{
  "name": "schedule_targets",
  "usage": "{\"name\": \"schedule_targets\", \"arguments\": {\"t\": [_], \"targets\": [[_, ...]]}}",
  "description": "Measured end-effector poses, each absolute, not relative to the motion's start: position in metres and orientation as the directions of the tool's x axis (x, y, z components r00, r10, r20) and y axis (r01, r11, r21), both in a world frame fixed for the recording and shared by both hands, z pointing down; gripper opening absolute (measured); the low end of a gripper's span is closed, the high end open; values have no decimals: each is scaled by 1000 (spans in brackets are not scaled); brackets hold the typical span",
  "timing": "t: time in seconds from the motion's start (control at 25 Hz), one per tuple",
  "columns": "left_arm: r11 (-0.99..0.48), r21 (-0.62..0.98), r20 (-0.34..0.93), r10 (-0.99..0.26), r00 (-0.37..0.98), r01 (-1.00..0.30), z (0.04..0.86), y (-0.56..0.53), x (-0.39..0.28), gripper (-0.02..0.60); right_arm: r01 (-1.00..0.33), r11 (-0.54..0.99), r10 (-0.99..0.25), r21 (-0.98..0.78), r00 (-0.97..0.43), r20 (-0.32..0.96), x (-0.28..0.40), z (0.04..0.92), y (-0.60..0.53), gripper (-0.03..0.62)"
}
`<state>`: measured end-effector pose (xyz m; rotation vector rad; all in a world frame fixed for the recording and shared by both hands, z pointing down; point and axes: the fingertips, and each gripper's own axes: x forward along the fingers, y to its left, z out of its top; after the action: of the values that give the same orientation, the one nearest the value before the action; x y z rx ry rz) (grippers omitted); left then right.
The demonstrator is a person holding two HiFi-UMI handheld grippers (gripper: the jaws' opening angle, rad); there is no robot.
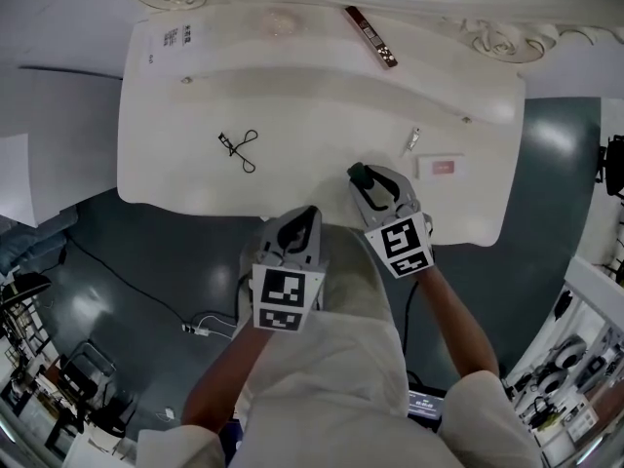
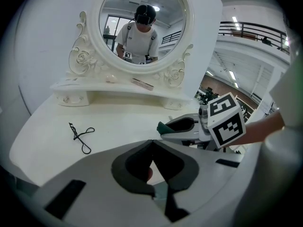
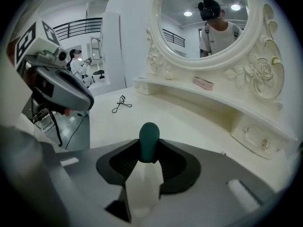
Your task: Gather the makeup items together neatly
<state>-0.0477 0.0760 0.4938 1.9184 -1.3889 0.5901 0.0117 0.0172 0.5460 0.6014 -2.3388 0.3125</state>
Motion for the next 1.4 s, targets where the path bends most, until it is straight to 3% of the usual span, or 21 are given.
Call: {"name": "schedule_targets", "arguments": {"t": [0.6, 1.0, 1.4], "targets": [[-239, 267, 716, -600, 358, -934, 499, 89, -32, 9, -418, 906, -235, -64, -623, 746, 47, 567, 54, 140], [-250, 272, 720, -588, 369, -929, 502, 91, -29, 10, -385, 922, -213, -52, -613, 761, 51, 570, 54, 206], [-264, 272, 723, -579, 378, -925, 504, 88, -26, 10, -475, 877, -264, -77, -609, 747, 57, 566, 51, 238]]}}
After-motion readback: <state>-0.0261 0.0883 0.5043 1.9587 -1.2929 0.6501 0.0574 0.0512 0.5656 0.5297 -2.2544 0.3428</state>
